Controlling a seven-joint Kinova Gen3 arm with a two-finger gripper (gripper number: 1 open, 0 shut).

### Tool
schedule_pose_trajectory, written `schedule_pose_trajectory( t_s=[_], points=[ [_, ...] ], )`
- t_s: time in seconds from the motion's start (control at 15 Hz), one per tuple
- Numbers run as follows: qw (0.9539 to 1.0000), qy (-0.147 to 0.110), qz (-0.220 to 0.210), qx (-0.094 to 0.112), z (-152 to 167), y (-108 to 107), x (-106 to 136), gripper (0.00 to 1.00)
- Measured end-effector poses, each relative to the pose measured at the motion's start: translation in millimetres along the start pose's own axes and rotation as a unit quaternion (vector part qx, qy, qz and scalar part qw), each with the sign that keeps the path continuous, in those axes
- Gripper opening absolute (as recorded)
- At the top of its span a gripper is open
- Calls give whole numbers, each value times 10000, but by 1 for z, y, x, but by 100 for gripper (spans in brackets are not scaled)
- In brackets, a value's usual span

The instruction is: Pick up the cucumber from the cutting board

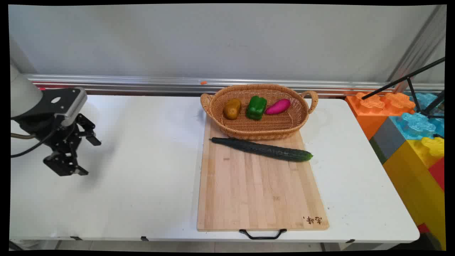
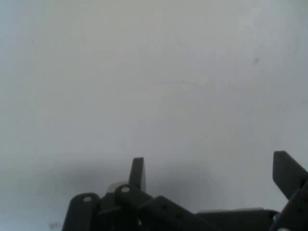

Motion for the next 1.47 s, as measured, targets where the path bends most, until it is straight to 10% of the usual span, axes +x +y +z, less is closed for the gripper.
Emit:
schedule_pose_trajectory(
  t_s=[0.53,1.47],
  points=[
    [9975,581,-366,171,9,-15,74,100],
    [9877,1348,478,629,71,-31,257,100]
  ],
)
